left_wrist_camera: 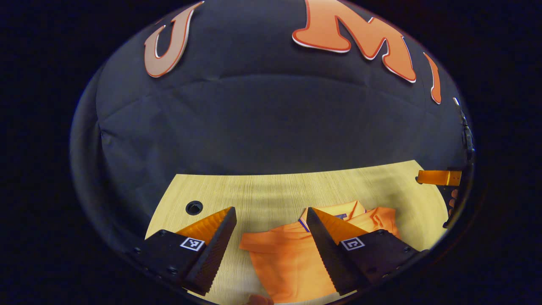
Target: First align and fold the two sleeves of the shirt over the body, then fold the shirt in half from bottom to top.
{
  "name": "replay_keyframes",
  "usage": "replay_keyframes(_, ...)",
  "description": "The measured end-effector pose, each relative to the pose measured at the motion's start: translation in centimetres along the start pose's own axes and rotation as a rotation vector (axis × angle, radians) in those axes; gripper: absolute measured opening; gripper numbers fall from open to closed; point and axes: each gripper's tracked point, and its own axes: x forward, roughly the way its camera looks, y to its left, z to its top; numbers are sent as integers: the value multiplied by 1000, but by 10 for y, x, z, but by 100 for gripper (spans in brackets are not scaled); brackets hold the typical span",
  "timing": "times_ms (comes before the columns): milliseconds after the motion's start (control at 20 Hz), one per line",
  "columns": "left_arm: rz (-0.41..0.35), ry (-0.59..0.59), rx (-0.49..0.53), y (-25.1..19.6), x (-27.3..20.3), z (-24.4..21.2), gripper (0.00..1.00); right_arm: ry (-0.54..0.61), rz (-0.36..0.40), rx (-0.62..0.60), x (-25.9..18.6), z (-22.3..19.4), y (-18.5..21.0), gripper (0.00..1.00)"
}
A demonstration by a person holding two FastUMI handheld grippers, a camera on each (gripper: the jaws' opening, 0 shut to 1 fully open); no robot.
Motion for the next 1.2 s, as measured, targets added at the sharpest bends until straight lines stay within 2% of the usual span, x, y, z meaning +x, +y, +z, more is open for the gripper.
replay_keyframes(100, -2, -31, -37, 0, -24, 11, 100, -58, -3, -64, -21, 8, 7, 98)
replay_keyframes(150, -2, -47, -58, 0, -37, 13, 100, -83, -6, -90, -32, 9, 10, 89)
replay_keyframes(200, -9, -68, -83, -2, -49, 19, 100, -94, -6, -114, -43, 7, 13, 99)
replay_keyframes(300, -9, -115, -117, 1, -68, 28, 100, -125, 2, -147, -64, 8, 18, 99)
replay_keyframes(500, 2, -235, -73, -8, -116, 39, 99, -177, 8, -173, -101, 11, 23, 99)
replay_keyframes(650, -13, -279, -88, -16, -156, 38, 98, -242, 3, -203, -133, 19, 24, 99)
replay_keyframes(950, -18, -395, -39, -39, -221, 39, 98, -364, 30, -235, -195, 25, 38, 99)
replay_keyframes(1200, -13, -470, -23, -52, -264, 36, 98, -426, 65, -278, -224, 17, 54, 98)
